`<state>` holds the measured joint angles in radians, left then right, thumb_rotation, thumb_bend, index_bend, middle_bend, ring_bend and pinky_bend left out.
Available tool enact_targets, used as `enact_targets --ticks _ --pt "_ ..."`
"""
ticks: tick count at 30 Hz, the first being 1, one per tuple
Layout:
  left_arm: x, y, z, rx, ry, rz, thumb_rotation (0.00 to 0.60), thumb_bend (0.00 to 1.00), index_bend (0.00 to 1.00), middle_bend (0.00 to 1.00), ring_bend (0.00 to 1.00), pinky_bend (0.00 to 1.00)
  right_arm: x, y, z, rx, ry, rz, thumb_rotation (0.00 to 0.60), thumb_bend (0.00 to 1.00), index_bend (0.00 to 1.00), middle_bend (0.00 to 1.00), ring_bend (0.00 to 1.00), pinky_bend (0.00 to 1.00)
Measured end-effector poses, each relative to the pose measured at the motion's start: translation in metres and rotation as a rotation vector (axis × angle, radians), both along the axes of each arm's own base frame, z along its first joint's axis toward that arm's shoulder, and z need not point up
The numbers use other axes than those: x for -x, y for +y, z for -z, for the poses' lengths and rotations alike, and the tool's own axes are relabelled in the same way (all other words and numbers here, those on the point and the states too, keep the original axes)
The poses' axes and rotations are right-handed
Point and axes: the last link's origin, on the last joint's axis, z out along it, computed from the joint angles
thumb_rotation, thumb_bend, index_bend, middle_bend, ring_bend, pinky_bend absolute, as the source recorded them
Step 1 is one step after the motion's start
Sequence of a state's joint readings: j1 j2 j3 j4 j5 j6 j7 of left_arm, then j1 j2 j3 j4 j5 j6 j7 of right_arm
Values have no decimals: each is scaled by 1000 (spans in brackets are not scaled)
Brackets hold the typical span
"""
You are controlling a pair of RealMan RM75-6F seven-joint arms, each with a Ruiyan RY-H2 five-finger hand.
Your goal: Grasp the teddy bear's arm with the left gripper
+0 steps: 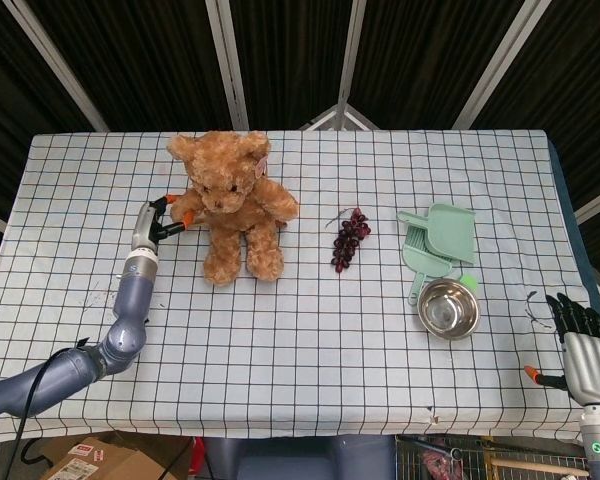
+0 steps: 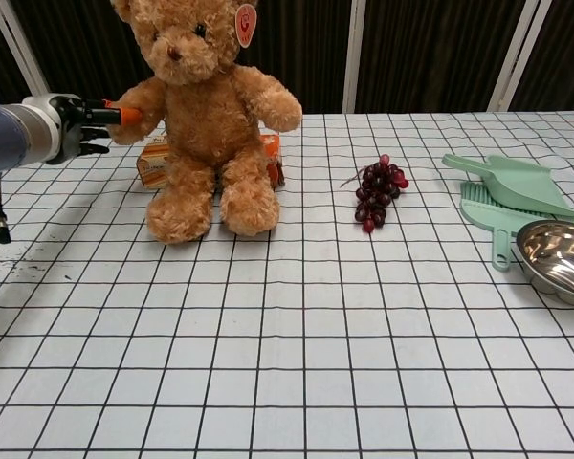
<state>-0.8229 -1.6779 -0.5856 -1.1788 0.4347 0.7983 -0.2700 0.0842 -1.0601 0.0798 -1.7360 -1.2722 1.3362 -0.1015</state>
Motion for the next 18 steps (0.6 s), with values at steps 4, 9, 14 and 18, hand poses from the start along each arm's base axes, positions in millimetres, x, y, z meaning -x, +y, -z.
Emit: enact_targets --ticks 4,9,14,18 --pt "-6 -3 5 15 15 30 600 544 514 224 0 0 0 -1 0 1 0 -1 600 125 0 0 0 0" --pt "-1 -5 9 29 28 10 600 543 514 223 0 0 1 0 -1 4 -3 1 600 125 0 0 0 0" --pt "-6 -3 8 14 15 12 600 539 513 222 0 0 0 0 -1 5 -4 -4 600 126 0 0 0 0" --pt "-7 -5 8 10 39 23 600 532 507 218 0 0 0 0 -1 1 -2 -4 600 126 0 0 0 0"
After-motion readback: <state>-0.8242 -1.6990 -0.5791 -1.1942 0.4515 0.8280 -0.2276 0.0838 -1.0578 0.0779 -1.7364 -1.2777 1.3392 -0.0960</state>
